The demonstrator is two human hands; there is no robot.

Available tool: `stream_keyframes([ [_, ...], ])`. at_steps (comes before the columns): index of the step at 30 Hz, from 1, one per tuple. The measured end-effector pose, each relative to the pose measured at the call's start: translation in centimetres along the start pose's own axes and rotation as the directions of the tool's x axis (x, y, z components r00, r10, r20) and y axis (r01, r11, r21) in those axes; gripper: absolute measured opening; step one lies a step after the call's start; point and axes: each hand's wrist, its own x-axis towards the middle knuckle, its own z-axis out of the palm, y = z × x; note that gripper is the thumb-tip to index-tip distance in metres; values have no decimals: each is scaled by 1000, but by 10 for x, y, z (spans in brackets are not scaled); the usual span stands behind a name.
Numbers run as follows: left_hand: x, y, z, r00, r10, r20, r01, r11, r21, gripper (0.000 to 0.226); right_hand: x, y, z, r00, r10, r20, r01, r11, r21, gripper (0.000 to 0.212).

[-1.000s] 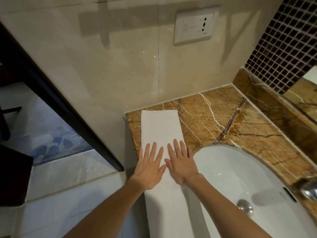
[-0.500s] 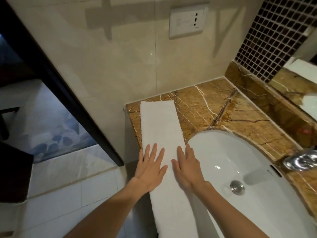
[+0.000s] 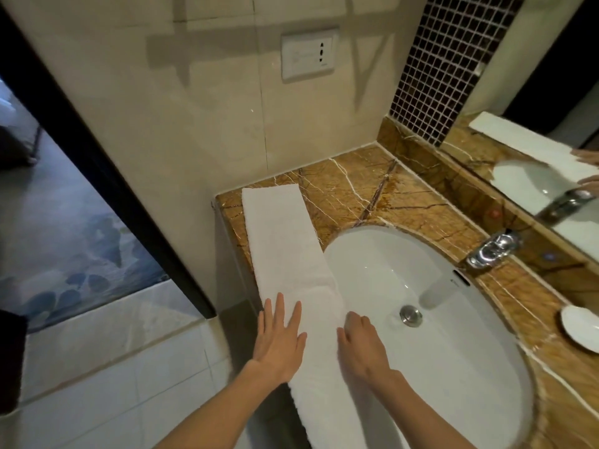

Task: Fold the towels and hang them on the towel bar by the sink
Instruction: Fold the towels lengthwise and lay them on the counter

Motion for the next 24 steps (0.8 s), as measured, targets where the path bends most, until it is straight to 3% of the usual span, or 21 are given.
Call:
stream_keyframes([
  [5, -20, 13, 14, 1000, 6, 25, -4, 998, -65, 64, -21, 14, -6, 999, -32, 0, 32, 999, -5, 22],
  [12, -47, 28, 22, 997, 2, 74, -1, 1000, -8, 60, -30, 36, 0, 998, -20, 58, 22, 999, -28, 22],
  [17, -55, 29, 19, 990, 9, 142, -16, 999, 46, 62, -34, 45, 8, 987, 82, 139, -111, 969, 222, 27],
  [24, -54, 26, 15, 980, 41, 195, -55, 996, 69, 64, -41, 45, -1, 994, 64, 84, -87, 947, 310, 27],
])
